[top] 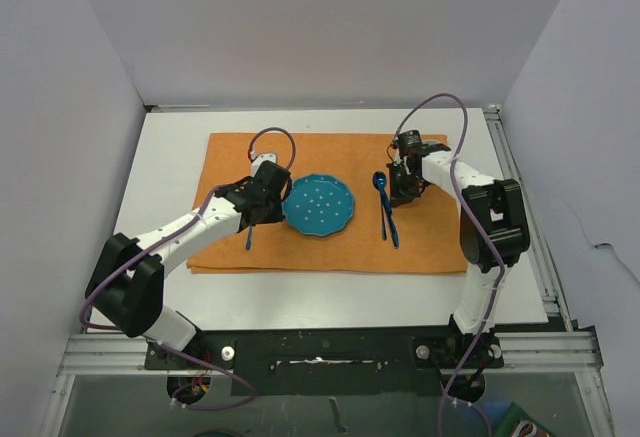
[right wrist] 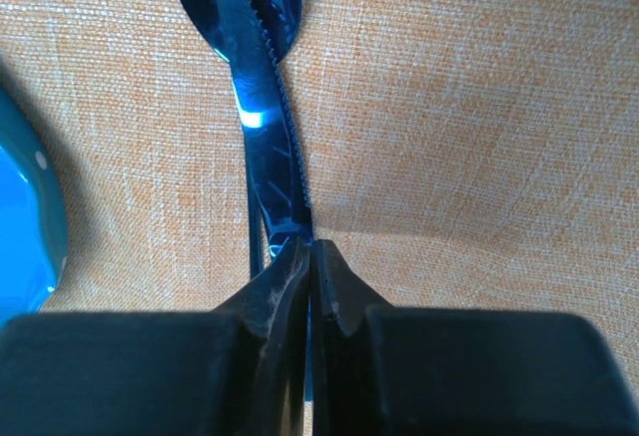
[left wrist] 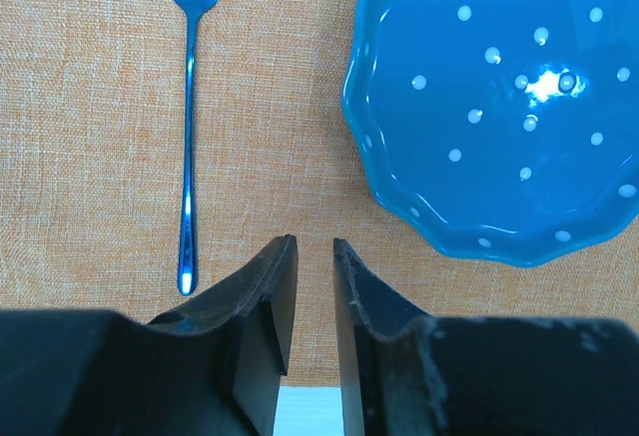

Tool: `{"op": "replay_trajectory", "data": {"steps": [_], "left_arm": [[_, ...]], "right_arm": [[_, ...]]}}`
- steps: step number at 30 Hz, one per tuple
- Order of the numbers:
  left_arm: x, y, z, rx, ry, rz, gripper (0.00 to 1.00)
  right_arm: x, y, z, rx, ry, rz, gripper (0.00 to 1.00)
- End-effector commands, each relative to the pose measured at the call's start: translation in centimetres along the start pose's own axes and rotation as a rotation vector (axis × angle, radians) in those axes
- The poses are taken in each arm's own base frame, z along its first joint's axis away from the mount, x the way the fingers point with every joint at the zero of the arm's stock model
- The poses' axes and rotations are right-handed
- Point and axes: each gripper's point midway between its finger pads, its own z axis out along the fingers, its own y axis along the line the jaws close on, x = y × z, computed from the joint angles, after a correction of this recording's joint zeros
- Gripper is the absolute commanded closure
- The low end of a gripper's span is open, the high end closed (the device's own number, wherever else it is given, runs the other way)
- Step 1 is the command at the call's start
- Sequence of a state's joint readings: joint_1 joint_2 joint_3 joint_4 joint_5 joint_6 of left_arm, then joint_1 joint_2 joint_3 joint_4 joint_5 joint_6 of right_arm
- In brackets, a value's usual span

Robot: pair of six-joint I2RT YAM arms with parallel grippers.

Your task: Set the dinner table for one person

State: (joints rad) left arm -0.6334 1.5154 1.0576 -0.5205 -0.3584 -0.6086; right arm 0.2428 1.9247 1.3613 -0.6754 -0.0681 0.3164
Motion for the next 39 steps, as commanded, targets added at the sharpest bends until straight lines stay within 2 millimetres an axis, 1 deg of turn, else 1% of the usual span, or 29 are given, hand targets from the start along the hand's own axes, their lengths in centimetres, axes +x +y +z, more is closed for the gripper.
{"op": "replay_trajectory", "data": {"steps": [1,4,5,7,8,11,12,18,27,33,36,39], "left_arm": [[-2.2,-1.4,-0.8,0.047,-0.055,-0.011,0.78],[-2.1,-1.5,-0.7,0.050,-0.052,-0.012,0.78],[-2.1,-1.5,-0.7,0.050,-0.052,-0.011,0.78],[-2.2,-1.5,-0.8,0.049,-0.052,-0.011,0.78],[-2.2,-1.5,-0.8,0.049,-0.053,-0.011,0.78],[-2.1,-1.5,-0.9,0.049,-0.055,-0.011,0.79],[-2.1,-1.4,-0.9,0.047,-0.055,-0.012,0.79],[-2.2,-1.4,-0.9,0.047,-0.058,-0.013,0.79],[-2.0,-1.3,-0.9,0.044,-0.053,-0.010,0.79],[-2.1,-1.3,-0.9,0.043,-0.055,-0.011,0.79],[-2.1,-1.3,-0.9,0.044,-0.056,-0.009,0.79],[-2.1,-1.2,-1.0,0.042,-0.058,-0.008,0.79]], "right_arm": [[-1.9,1.8,-2.8,-0.077,-0.080,-0.036,1.00],[-1.6,2.3,-2.7,-0.091,-0.074,-0.045,0.99],[-1.4,2.5,-2.7,-0.092,-0.073,-0.049,0.95],[-1.1,2.9,-2.5,-0.092,-0.066,-0.058,0.80],[-0.9,2.8,-2.3,-0.088,-0.061,-0.061,0.75],[-0.3,2.6,-1.9,-0.070,-0.040,-0.066,0.64],[0.0,2.5,-1.5,-0.063,-0.027,-0.068,0.64],[1.4,1.7,-0.5,-0.037,0.014,-0.067,0.62],[1.6,0.7,-0.6,-0.005,0.016,-0.062,0.62],[2.3,0.3,0.2,0.005,0.037,-0.059,0.61],[2.6,-0.3,0.7,0.032,0.050,-0.052,0.63],[2.6,-0.8,1.1,0.048,0.052,-0.042,0.70]]}}
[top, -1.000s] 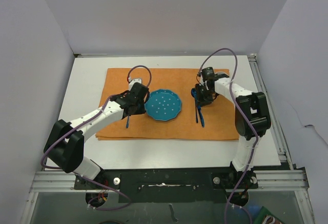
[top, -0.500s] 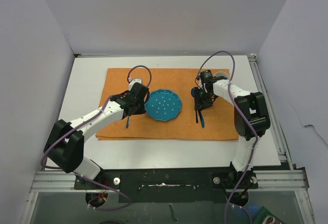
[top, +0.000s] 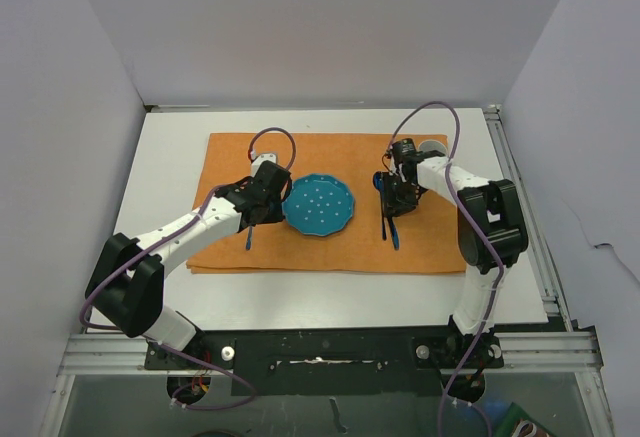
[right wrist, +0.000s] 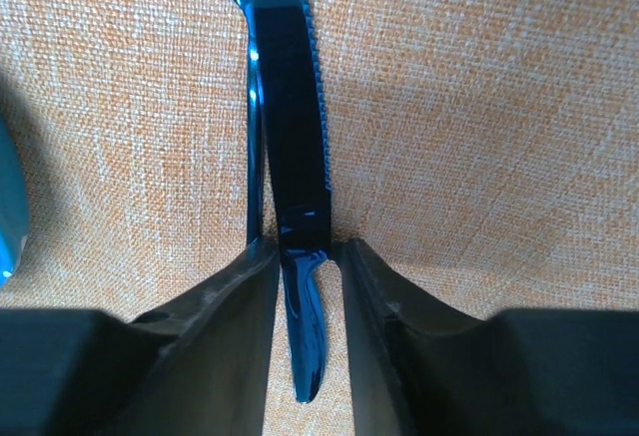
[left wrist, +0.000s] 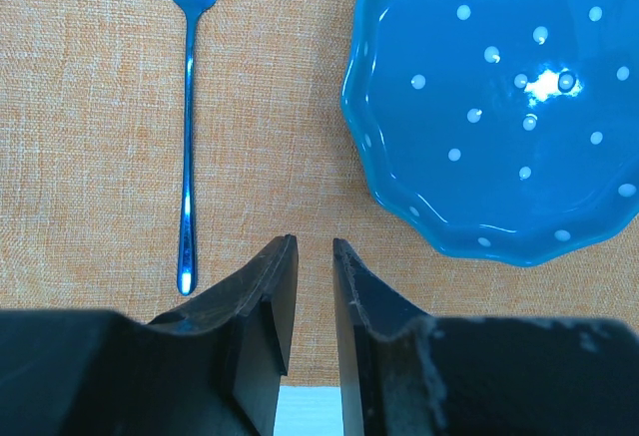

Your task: Set the dinner table for one person

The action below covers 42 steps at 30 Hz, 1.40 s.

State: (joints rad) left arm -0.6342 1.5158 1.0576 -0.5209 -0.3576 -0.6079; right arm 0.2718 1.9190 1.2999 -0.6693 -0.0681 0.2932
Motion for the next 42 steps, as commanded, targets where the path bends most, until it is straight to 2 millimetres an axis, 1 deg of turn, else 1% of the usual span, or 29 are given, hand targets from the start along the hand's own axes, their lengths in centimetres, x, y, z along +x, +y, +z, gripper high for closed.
{"op": "replay_trajectory", "data": {"steps": [1,3,5,7,10,18,24,26,28,30,31,35,40,42], "left_arm": [[-2.2,-1.2,-1.0,0.039,-0.059,-0.009,0.79],[-2.2,-1.2,-1.0,0.040,-0.058,-0.008,0.79],[-2.1,-1.2,-0.9,0.039,-0.057,-0.008,0.79],[-2.1,-1.1,-0.9,0.038,-0.055,-0.009,0.79],[-2.0,-1.2,-0.8,0.040,-0.053,-0.008,0.79],[-1.8,-1.3,-0.5,0.041,-0.045,-0.006,0.79],[-1.8,-1.3,-0.5,0.040,-0.045,-0.006,0.79],[-2.0,-1.4,-0.6,0.044,-0.047,-0.007,0.79],[-2.0,-1.5,-0.6,0.046,-0.047,-0.006,0.79],[-2.1,-1.6,-0.7,0.048,-0.048,-0.008,0.79],[-2.1,-1.6,-0.6,0.046,-0.046,-0.007,0.79],[-2.0,-1.7,-0.5,0.047,-0.043,-0.004,0.79],[-1.9,-1.8,-0.5,0.047,-0.042,-0.002,0.79],[-2.0,-1.9,-0.5,0.048,-0.044,-0.002,0.79]], "right_arm": [[0.0,-1.3,0.2,0.047,-0.001,0.010,0.73],[-0.4,-1.5,0.1,0.050,-0.011,0.015,0.82],[-0.7,-1.5,-0.1,0.050,-0.016,0.016,0.89],[-1.1,-1.4,-0.3,0.048,-0.022,0.015,0.94],[-1.7,-1.3,-0.8,0.045,-0.041,0.017,0.97],[-2.2,-1.4,-0.8,0.043,-0.051,0.025,0.98],[-1.9,-1.3,-0.7,0.034,-0.039,0.026,0.98],[-1.8,-1.3,-0.7,0.032,-0.037,0.024,0.96],[-1.7,-1.3,-0.7,0.028,-0.038,0.026,0.81],[-1.5,-1.2,-0.7,0.023,-0.036,0.023,0.68],[-1.4,-1.2,-0.7,0.023,-0.037,0.022,0.65],[-1.1,-1.4,-0.7,0.026,-0.036,0.016,0.64],[-0.4,-1.4,0.1,0.023,-0.009,0.016,0.63],[-0.2,-1.2,0.4,0.012,-0.009,0.017,0.64]]}}
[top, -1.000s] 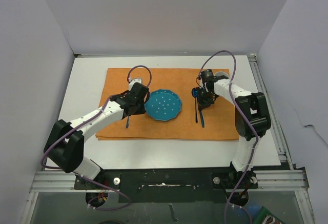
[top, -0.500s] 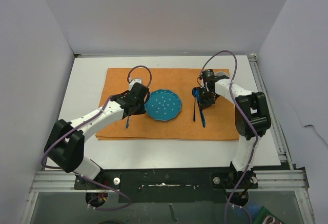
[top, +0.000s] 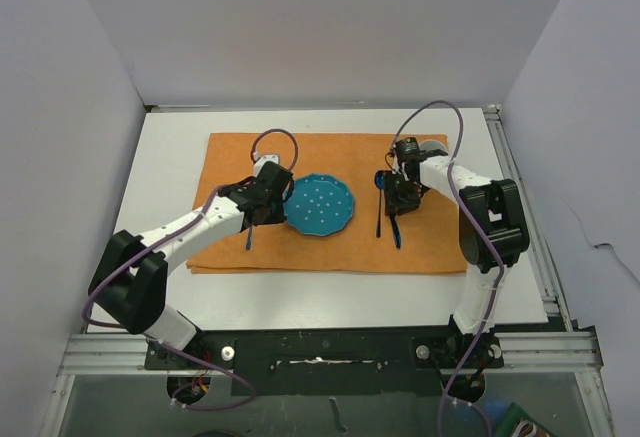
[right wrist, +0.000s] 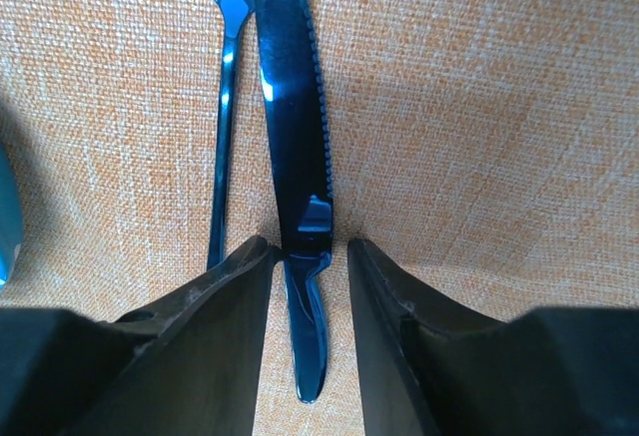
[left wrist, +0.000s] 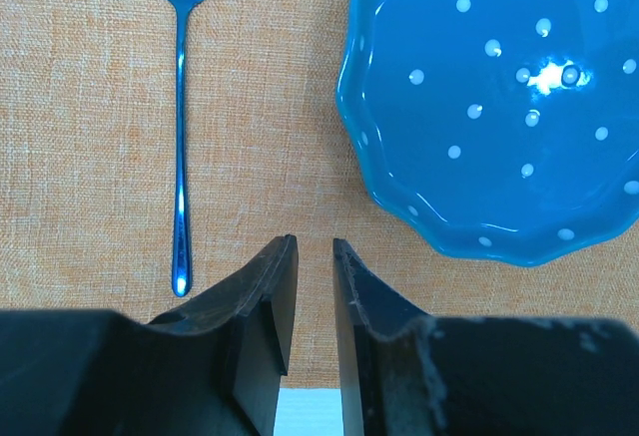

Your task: Set the dinner table for one person

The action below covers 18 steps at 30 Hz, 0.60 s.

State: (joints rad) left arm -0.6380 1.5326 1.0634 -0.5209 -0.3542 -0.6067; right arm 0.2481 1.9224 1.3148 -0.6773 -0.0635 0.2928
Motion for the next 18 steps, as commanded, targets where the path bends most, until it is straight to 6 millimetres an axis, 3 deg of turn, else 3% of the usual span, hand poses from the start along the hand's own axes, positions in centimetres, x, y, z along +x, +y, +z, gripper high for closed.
{"op": "replay_trajectory", "data": {"steps": [1,9,18], "left_arm": [[-2.3,-1.6,-0.8,0.047,-0.054,-0.010,0.79],[-2.1,-1.7,-0.8,0.048,-0.051,-0.008,0.79],[-1.9,-1.7,-0.7,0.047,-0.048,-0.008,0.79]], "right_arm": [[0.5,-0.1,0.7,-0.009,0.001,-0.002,0.64],[1.0,0.2,0.8,-0.003,0.004,-0.006,0.65],[0.0,-0.3,-0.5,0.020,-0.020,-0.003,0.95]]}}
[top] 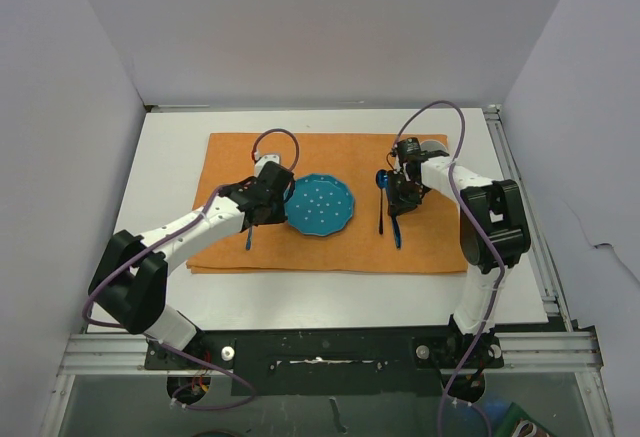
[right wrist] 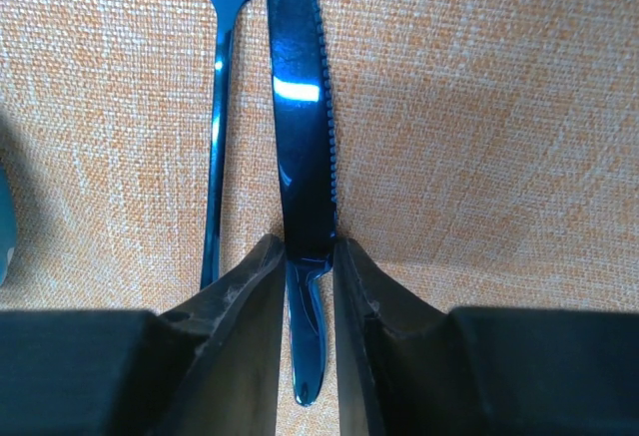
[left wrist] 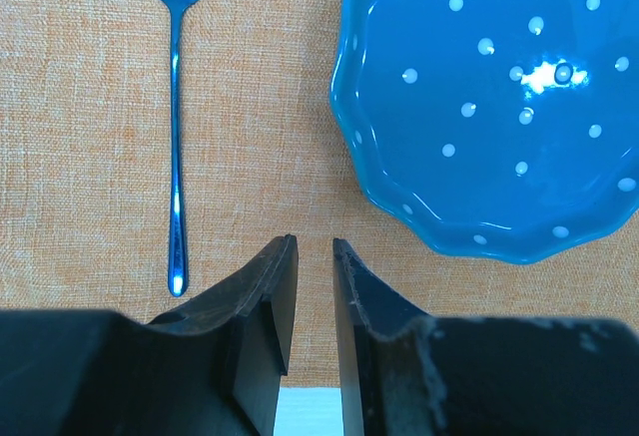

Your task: Set the dinner table for one person

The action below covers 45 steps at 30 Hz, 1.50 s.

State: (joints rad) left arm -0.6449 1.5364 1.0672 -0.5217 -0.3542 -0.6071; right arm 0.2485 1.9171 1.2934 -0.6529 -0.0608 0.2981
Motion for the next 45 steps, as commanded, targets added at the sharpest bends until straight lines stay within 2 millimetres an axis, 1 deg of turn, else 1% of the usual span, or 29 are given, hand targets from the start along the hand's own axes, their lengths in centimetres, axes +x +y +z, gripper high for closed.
{"op": "replay_trajectory", "data": {"steps": [1,4,16,25,27,29,30,31,33,37,40,45], "left_arm": [[-2.0,-1.5,-0.7,0.043,-0.048,-0.012,0.79],[-1.9,-1.5,-0.6,0.043,-0.045,-0.011,0.79],[-1.8,-1.8,-0.9,0.037,-0.051,-0.017,0.79],[-2.0,-2.0,-1.2,0.026,-0.057,-0.019,0.79],[-2.0,-2.1,-1.2,0.025,-0.056,-0.015,0.79],[-2.0,-2.2,-1.2,0.027,-0.057,-0.013,0.79],[-1.9,-2.2,-1.1,0.023,-0.054,-0.011,0.79],[-1.9,-2.2,-1.1,0.022,-0.054,-0.011,0.79],[-1.8,-2.2,-1.0,0.020,-0.052,-0.008,0.79],[-1.9,-2.2,-1.0,0.017,-0.052,-0.003,0.79],[-2.0,-2.2,-1.0,0.017,-0.055,-0.001,0.79],[-2.0,-2.2,-0.9,0.009,-0.054,0.005,0.79]], "right_arm": [[-0.3,-0.2,-0.9,0.018,-0.014,-0.007,0.98],[-0.5,-0.2,-1.3,0.018,-0.020,-0.009,1.00],[-0.7,-0.2,-2.5,0.020,-0.042,-0.017,1.00],[-1.3,0.2,-4.0,0.002,-0.079,-0.019,1.00],[-1.1,0.4,-4.0,-0.007,-0.075,-0.024,1.00],[-0.8,0.4,-3.6,-0.015,-0.066,-0.026,0.95],[-0.6,0.5,-3.4,-0.016,-0.059,-0.028,0.87],[-0.4,0.4,-3.1,-0.015,-0.052,-0.028,0.82],[-0.1,0.2,-2.7,-0.011,-0.045,-0.028,0.74],[0.2,0.1,-2.1,-0.003,-0.027,-0.031,0.68],[0.6,-0.1,-1.5,0.003,-0.012,-0.034,0.61],[1.3,0.3,-0.2,-0.016,0.026,-0.038,0.59]]}}
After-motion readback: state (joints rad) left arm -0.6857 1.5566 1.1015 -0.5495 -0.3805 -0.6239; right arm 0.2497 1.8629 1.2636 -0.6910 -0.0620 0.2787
